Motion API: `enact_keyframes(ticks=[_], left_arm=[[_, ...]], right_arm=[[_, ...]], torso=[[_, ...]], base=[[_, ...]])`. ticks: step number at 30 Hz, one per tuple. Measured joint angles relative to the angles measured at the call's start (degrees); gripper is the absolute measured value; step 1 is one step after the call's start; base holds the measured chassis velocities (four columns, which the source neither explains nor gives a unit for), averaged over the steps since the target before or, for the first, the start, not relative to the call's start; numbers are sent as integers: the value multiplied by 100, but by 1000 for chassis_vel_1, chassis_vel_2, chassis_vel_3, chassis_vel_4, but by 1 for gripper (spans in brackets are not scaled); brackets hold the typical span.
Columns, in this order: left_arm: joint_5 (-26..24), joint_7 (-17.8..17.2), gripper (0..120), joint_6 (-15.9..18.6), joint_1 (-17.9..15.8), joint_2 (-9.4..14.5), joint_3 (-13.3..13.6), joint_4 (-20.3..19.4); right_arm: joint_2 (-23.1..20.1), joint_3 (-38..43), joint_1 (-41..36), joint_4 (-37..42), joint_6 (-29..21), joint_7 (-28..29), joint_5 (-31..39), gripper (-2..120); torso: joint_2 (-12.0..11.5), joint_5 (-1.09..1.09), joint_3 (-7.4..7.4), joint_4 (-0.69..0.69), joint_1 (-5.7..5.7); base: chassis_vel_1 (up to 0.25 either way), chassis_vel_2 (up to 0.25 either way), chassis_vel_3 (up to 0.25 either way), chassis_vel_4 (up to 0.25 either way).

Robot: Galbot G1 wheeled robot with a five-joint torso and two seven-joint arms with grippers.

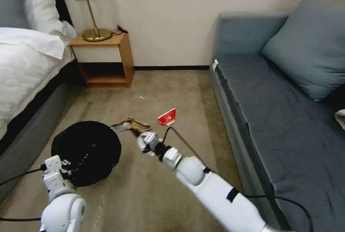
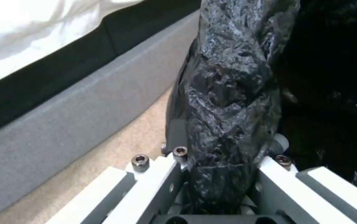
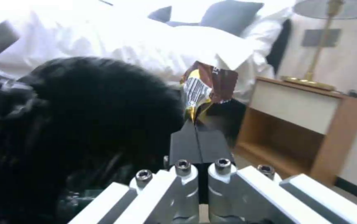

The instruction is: Pick up the trash bin, then pick up the garbage on the floor and place it into the trash bin.

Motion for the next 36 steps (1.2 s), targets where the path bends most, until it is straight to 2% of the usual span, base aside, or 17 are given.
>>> enact_keyframes(ticks=[7,11,16,20,25,28,32,36], left_arm=[[8,8,2,3,-12,-54,31,-13],[13,11,2,-7,-31,-69,32,17],[13,13,2,-17,-32,-68,30,28],[13,18,2,-23,-22,-68,27,11],[12,32,2,-35,16,-83,34,-38],[-13,44,2,-38,32,-116,39,-78],[-10,45,2,-40,41,-161,56,-97],[-2,45,2,-40,55,-174,57,-114]], right_arm=[[71,-217,41,-111,298,-117,-141,0],[-5,-331,-8,-115,847,-750,-17,0],[-11,-408,-106,-111,1040,-995,6,0],[203,-577,-41,-462,1063,-663,-358,0],[375,-686,147,-724,1038,-322,-476,0],[581,-900,500,-953,799,75,-426,0],[782,-1021,795,-1205,642,247,-451,0],[799,-1329,990,-1405,438,479,-495,0]], torso=[[0,0,0,0,0],[0,0,0,-1,0],[0,0,0,-1,0],[0,0,0,-1,0],[0,0,0,-1,0],[0,0,0,-1,0],[0,0,0,0,0],[0,0,0,0,0]], base=[[0,0,0,0],[0,0,0,0],[0,0,0,0],[0,0,0,0],[0,0,0,0],[0,0,0,0],[0,0,0,0],[0,0,0,0]])
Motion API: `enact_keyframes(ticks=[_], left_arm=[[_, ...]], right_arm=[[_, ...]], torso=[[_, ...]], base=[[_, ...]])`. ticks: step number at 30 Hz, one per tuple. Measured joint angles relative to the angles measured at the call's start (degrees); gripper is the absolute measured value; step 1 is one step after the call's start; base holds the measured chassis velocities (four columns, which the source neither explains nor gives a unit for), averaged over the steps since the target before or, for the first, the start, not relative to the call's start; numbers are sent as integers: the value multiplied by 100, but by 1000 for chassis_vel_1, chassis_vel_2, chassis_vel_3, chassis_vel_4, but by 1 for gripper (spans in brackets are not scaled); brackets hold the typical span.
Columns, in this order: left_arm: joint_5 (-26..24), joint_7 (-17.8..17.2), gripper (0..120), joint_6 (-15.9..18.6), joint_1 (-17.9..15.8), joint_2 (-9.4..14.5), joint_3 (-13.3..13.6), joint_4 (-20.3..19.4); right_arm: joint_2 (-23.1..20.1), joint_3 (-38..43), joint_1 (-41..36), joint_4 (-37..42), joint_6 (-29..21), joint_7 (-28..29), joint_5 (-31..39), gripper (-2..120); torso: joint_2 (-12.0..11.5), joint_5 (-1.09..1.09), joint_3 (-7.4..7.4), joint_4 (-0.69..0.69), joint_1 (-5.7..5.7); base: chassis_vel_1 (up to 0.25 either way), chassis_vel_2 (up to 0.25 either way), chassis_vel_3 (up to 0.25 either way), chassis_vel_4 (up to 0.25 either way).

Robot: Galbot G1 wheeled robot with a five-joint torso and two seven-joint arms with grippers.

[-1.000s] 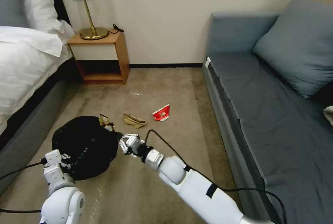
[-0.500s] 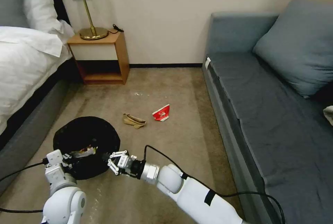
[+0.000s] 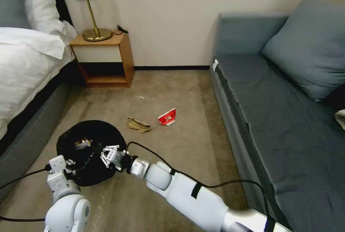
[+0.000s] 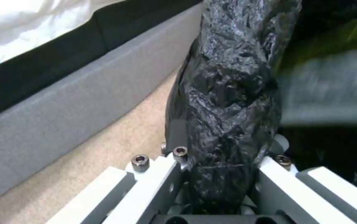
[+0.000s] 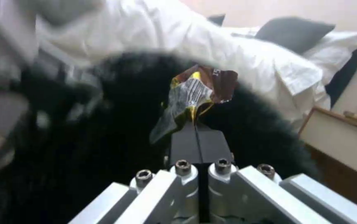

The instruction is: Pick up the trash bin, then pick up the garbage on the floor and place it into the trash bin.

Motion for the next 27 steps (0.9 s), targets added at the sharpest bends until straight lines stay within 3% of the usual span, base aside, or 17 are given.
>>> enact_keyframes(ticks=[2,4,14,20,22,23,27], left_arm=[[0,0,2,0,5,-2,-5,-9],[-2,0,2,-1,9,-7,-15,-21],[-26,5,2,-20,-13,9,-17,4],[-145,8,2,-24,-19,103,-57,10],[-156,8,2,-24,-22,115,-67,14],[-171,7,2,-24,-40,138,-90,34],[-182,-22,2,-24,-93,193,-121,96]], right_arm=[[-43,-122,35,-6,-162,130,-23,0],[-88,-260,30,-6,-435,405,-20,8],[-77,-166,-75,40,-515,486,295,41],[-386,416,-158,466,-61,-177,958,67],[-434,526,-193,519,11,-266,994,68],[-543,857,-316,692,88,-442,956,77],[-787,1612,-762,1211,-111,-512,712,90]], torso=[[0,0,0,0,0],[0,0,0,-1,0],[0,0,0,-1,0],[0,1,0,0,0],[0,1,-1,-1,0],[0,1,0,-1,0],[0,2,0,-1,0]], base=[[0,0,0,0],[0,0,0,0],[0,0,0,0],[0,0,0,0],[0,0,0,0],[0,0,0,0],[0,0,0,0]])
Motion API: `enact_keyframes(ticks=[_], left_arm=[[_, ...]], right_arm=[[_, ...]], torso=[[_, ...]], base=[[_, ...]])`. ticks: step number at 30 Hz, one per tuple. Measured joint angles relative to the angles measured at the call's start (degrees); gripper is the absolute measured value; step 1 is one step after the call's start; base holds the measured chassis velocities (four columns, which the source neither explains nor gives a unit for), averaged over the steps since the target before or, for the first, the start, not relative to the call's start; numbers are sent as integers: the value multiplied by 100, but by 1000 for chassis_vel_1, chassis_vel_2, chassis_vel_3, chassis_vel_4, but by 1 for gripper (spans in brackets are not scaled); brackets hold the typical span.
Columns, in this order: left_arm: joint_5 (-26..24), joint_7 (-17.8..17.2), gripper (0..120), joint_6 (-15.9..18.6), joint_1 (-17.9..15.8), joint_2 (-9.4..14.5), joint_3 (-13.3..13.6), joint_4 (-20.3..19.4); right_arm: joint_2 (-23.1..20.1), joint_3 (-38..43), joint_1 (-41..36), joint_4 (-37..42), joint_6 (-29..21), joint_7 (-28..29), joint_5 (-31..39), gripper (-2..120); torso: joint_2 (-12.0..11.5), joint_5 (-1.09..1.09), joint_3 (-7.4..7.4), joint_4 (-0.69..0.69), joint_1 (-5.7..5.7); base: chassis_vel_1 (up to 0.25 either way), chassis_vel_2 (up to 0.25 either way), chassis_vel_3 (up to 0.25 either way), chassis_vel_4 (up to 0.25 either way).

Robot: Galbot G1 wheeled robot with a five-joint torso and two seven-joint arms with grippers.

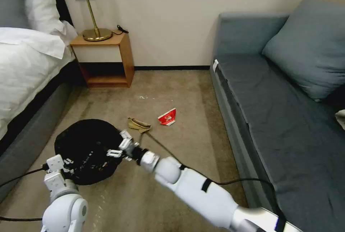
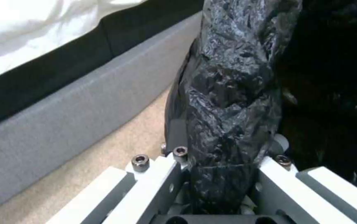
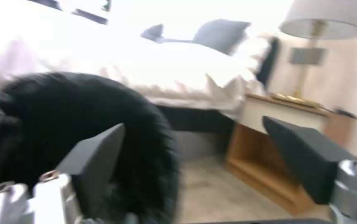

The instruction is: Pick up the trash bin, then pick up the garbage on the floor and place it into the trash bin.

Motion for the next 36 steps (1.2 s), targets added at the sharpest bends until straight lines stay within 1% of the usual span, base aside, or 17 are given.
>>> enact_keyframes(ticks=[2,3,6,7,9,11,12,13,15,17,18,21,25,30,32,34,36], left_arm=[[-3,-5,2,18,-12,48,-2,11],[-3,-5,2,18,-12,48,-2,11],[-7,-4,2,38,-5,104,-21,-14],[-7,-4,2,38,-5,104,-21,-14],[-26,0,2,39,12,141,-53,-35],[-26,0,2,39,12,141,-53,-35],[-65,7,2,32,24,166,-75,-35],[-65,7,2,32,24,166,-75,-35],[-84,8,2,10,32,167,-90,-36],[-88,9,2,-4,51,159,-91,-46],[-88,9,2,-4,51,159,-91,-46],[-87,9,2,-10,81,144,-86,-107],[-87,9,2,-11,114,139,-90,-168],[-89,10,2,-37,140,155,-108,-161],[-89,10,2,-50,138,158,-115,-144],[-90,11,2,-55,134,160,-114,-112],[-90,12,2,-57,125,164,-115,-90]], right_arm=[[-195,465,-390,359,-69,3,-140,97],[-195,465,-390,359,-69,3,-140,97],[-486,1188,-1030,882,-125,15,-294,100],[-486,1188,-1030,882,-125,15,-294,100],[-605,1782,-1515,1229,-127,136,-353,100],[-605,1782,-1515,1229,-127,136,-353,100],[-613,2253,-2017,1550,-11,284,-347,100],[-613,2253,-2017,1550,-11,284,-347,100],[-541,2511,-2497,1805,47,513,-251,100],[-418,2753,-2841,1931,159,612,-221,100],[-418,2753,-2841,1931,159,612,-221,100],[-290,3066,-3127,1951,440,632,-347,100],[-211,3212,-3225,1910,637,644,-464,100],[-104,3259,-3240,1795,807,647,-518,100],[-88,3252,-3233,1752,823,648,-518,100],[-63,3226,-3206,1672,834,651,-518,100],[-52,3200,-3175,1627,835,652,-518,100]], torso=[[0,0,0,0,0],[0,0,0,0,0],[0,1,0,-2,0],[0,1,0,-2,0],[0,0,0,-2,0],[0,0,0,-2,0],[0,0,0,-1,0],[0,0,0,-1,0],[0,1,-1,0,0],[0,1,-1,0,0],[0,1,-1,0,0],[1,0,-1,0,0],[1,0,-1,0,0],[1,0,0,0,-1],[0,1,0,0,0],[0,-3,0,0,0],[0,0,0,0,0]], base=[[0,0,0,0],[0,0,0,0],[0,0,0,0],[0,0,0,0],[0,0,0,0],[0,0,0,0],[0,0,0,0],[0,0,0,0],[0,0,0,0],[0,0,0,0],[0,0,0,0],[-32,41,26,-41],[-102,107,96,-98],[-188,183,203,-184],[-247,233,237,-243],[-244,265,244,-241],[-245,247,244,-270]])
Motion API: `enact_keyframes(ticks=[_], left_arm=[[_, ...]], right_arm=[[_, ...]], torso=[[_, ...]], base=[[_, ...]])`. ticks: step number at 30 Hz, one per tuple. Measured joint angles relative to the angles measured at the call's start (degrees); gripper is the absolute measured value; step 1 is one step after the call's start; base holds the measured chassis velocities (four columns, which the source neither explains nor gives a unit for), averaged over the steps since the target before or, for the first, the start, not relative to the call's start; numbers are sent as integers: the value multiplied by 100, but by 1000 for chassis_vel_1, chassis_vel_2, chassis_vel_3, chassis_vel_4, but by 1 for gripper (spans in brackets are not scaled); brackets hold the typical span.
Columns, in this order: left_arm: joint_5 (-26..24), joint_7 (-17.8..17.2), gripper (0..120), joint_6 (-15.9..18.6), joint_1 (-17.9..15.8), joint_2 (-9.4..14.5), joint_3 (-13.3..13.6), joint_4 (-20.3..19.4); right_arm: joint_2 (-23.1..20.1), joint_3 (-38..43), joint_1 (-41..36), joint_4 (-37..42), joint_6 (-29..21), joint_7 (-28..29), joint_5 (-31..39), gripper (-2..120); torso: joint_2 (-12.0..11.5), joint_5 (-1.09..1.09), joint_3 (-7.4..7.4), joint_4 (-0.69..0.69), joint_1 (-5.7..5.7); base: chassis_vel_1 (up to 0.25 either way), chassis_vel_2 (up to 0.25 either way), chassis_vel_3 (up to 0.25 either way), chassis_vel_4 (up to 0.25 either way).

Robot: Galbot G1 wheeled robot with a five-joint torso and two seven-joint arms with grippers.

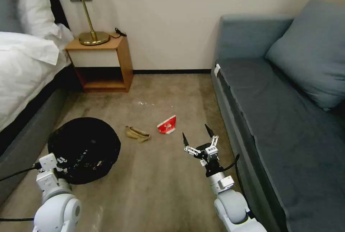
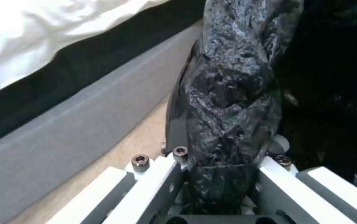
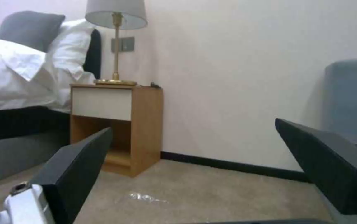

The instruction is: Pick up the trash bin, then pick up the garbage on the floor and place it into the trash bin.

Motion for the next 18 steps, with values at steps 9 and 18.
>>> enact_keyframes(ticks=[9,18], left_arm=[[-9,-1,2,-28,-109,54,-42,170],[-51,1,2,-28,-177,59,-53,228]], right_arm=[[0,-80,175,-194,24,-5,3,100],[7,-174,303,-366,55,14,17,100]], torso=[[0,0,0,0,-1],[0,-1,0,-1,-1]], base=[[-248,245,244,-242],[-240,234,242,-243]])
